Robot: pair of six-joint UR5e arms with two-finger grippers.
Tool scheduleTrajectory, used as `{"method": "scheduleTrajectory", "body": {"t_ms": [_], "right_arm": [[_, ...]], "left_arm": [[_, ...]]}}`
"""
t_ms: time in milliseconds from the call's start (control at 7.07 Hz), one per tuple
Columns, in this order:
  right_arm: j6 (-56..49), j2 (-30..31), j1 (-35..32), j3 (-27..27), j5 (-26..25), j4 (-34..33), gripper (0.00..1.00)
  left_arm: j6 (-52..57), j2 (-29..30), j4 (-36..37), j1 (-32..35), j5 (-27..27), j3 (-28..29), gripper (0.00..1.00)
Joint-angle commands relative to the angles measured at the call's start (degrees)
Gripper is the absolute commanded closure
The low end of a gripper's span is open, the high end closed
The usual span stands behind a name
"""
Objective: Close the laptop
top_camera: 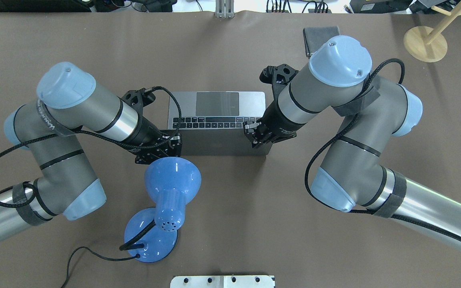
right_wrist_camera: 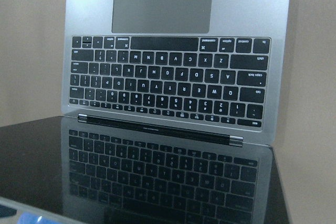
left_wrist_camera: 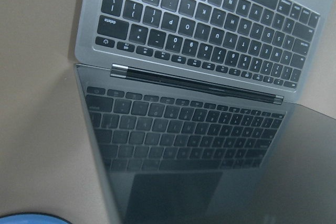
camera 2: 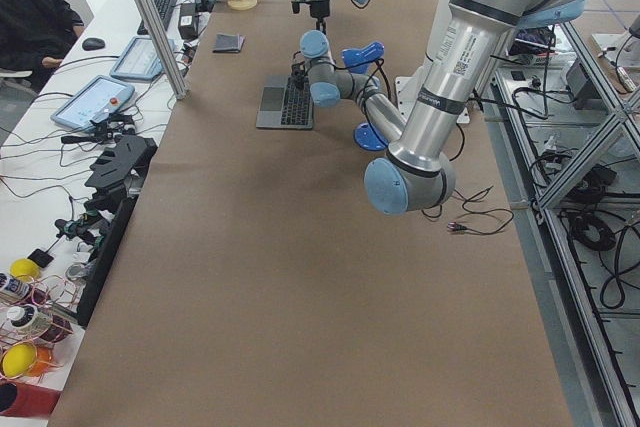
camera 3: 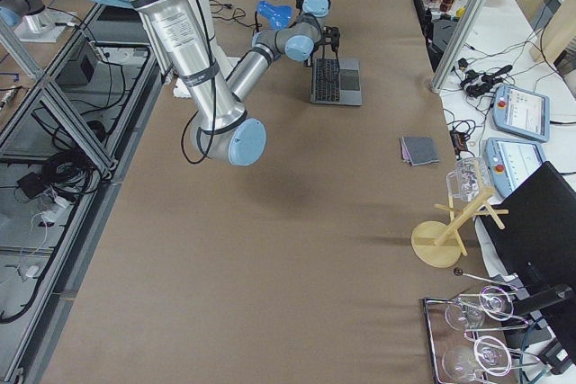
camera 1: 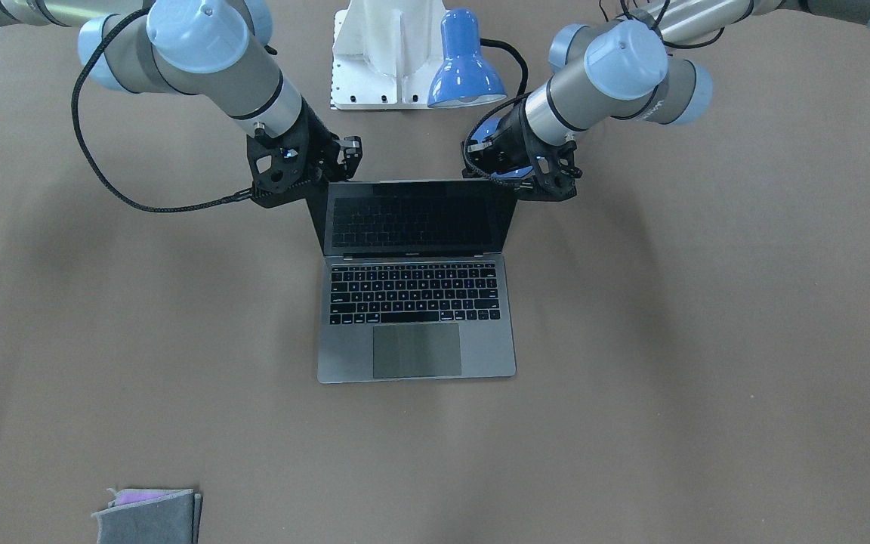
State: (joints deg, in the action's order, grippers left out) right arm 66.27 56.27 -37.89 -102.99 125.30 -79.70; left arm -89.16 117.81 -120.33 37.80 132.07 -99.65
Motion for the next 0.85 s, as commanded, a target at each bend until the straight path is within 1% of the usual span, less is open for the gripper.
{"method": "scheduleTrajectory", "body": {"t_ms": [0,141,283,424,566,707], "right_arm": [[-0.08,-1.16,-2.09,1.46,0.03,0.94,1.00],[-0.08,-1.43,-2.54,3.56,-0.06,3.21,1.00],[-0.08,-1.95,-2.80,6.89,-0.06,6.89,1.00],[-0.17,-3.35,-2.89,11.01,-0.06,9.88,1.00],[-0.35,-6.76,-2.89,17.75,-0.49,12.87,1.00],[-0.17,-8.18,-3.07,22.08,-0.59,16.73,1.00]], "left_arm": [[0.30,2.93,-0.43,3.84,-0.50,2.86,1.00],[0.48,4.08,-0.52,4.56,-1.11,4.80,1.00],[0.48,5.66,-0.69,4.83,-3.20,7.08,1.00],[0.48,7.59,-3.13,4.83,-5.74,11.11,1.00],[0.39,9.09,-5.85,4.83,-7.08,15.15,1.00],[0.39,11.02,-7.88,4.74,-8.31,19.28,1.00]]}}
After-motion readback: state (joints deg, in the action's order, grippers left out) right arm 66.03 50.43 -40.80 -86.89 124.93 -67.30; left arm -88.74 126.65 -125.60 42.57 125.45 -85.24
